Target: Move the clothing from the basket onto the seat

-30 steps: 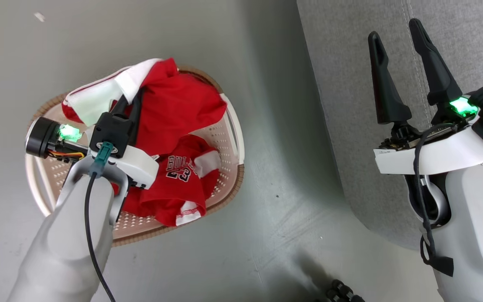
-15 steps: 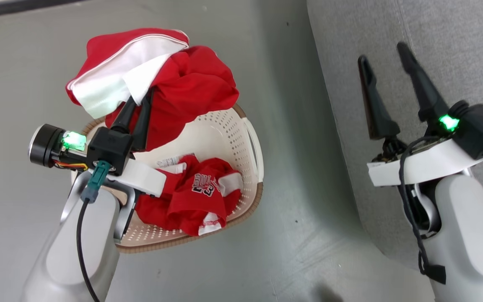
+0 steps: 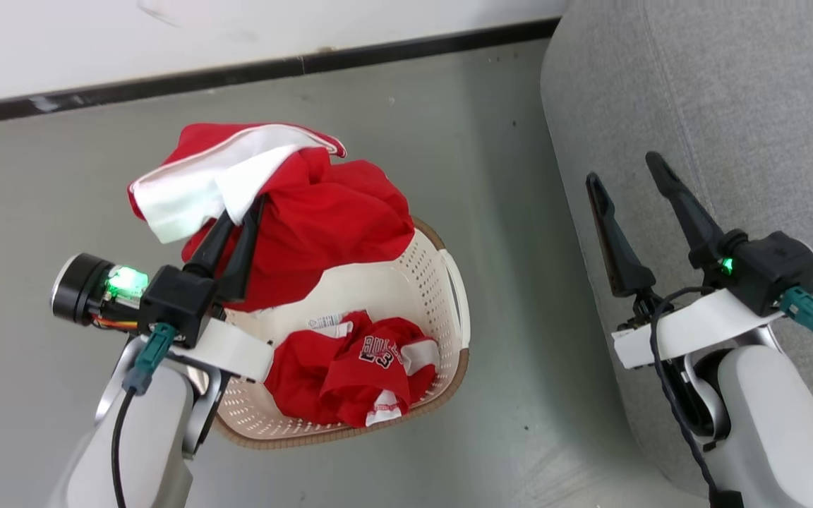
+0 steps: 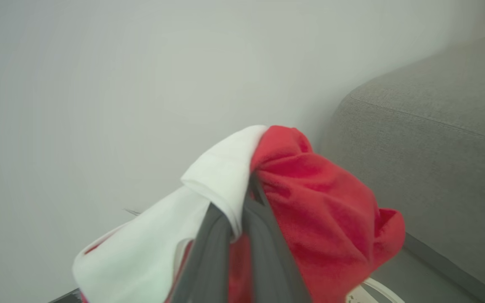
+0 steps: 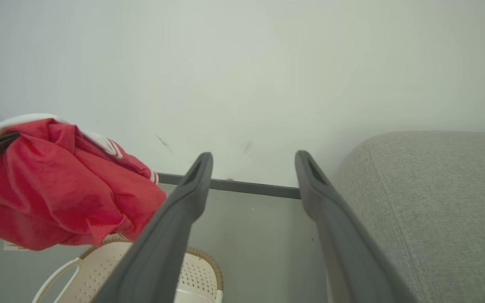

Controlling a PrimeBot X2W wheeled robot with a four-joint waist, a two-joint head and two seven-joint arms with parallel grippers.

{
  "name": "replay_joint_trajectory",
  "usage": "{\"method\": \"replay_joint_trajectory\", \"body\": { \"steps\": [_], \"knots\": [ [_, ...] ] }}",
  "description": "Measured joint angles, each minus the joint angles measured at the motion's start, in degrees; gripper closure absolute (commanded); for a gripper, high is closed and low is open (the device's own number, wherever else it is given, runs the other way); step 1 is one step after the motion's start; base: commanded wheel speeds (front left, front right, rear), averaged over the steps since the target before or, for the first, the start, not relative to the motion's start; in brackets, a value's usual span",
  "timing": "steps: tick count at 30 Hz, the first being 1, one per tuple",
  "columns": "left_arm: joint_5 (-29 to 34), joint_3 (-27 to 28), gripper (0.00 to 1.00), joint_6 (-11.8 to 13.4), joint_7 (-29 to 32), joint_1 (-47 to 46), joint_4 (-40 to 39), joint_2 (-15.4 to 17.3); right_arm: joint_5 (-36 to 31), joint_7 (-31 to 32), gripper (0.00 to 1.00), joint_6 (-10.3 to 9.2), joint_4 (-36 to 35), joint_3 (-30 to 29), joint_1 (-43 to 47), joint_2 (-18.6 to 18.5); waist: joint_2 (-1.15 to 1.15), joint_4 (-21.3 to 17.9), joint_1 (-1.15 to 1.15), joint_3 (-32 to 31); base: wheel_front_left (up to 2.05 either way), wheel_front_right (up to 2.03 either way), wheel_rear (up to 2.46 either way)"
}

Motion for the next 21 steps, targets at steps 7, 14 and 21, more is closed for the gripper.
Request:
{"method": "replay_joint_trajectory", "body": {
  "steps": [7, 14, 21],
  "knots": [
    [-1.5, 0.1, 1.0, -0.8, 0.0, 4.6, -1.3, 0.9, 0.0, 0.0, 0.0, 0.0, 1.2, 1.7, 2.6, -0.8, 0.0, 1.6, 0.0, -4.7, 0.0, 0.0, 0.0],
    [-1.5, -0.5, 1.0, -1.8, 0.3, 7.4, -3.2, 2.1, -0.5, 0.0, 0.0, 0.0, 1.9, 5.4, 4.7, -2.4, 0.0, 3.2, 0.0, -9.2, 0.0, 0.0, 0.0],
    [-1.9, -1.8, 1.0, -2.7, 1.8, 9.1, -5.2, 2.3, -0.5, 0.0, 0.0, 0.0, 3.4, 12.6, 6.0, -4.9, 0.0, 4.7, 0.0, -13.4, 0.0, 0.0, 0.0]
  ]
}}
